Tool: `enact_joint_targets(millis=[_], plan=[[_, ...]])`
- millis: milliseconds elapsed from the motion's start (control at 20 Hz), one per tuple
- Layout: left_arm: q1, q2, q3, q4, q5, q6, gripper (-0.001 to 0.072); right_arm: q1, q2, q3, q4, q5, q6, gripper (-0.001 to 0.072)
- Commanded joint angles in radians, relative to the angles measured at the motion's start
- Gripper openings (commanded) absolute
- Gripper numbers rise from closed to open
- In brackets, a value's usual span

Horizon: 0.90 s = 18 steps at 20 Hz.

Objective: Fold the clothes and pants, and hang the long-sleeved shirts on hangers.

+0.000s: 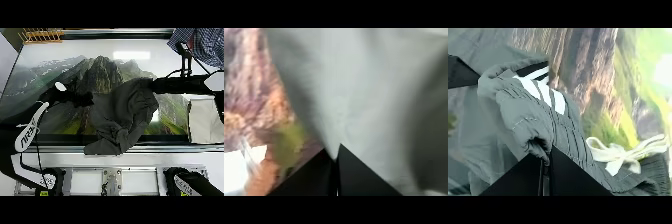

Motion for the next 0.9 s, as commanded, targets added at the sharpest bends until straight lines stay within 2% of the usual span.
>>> enact_joint_targets(millis=[0,200,400,650,850], plan=[[0.063,0.179,0.107,-0.005,-0.031,0.005,0.0004,-0.001,0.038,0.069,0.001,-0.047,-0.028,0.0018],[0.141,0.479,0.364,0.002,-0.031,0.024,0.0004,-0.001,0.139,0.189,0.002,-0.053,-0.028,0.0018],[0.156,0.706,0.525,0.003,0.000,0.029,0.0004,-0.001,0.280,0.203,0.001,-0.084,-0.028,0.0018],[0.156,0.869,0.592,0.003,0.050,0.029,0.0004,-0.001,0.423,0.203,-0.001,-0.097,-0.027,0.0018],[0.156,0.917,0.592,0.002,0.112,0.029,0.0004,-0.001,0.506,0.203,-0.003,-0.093,-0.016,0.0018]])
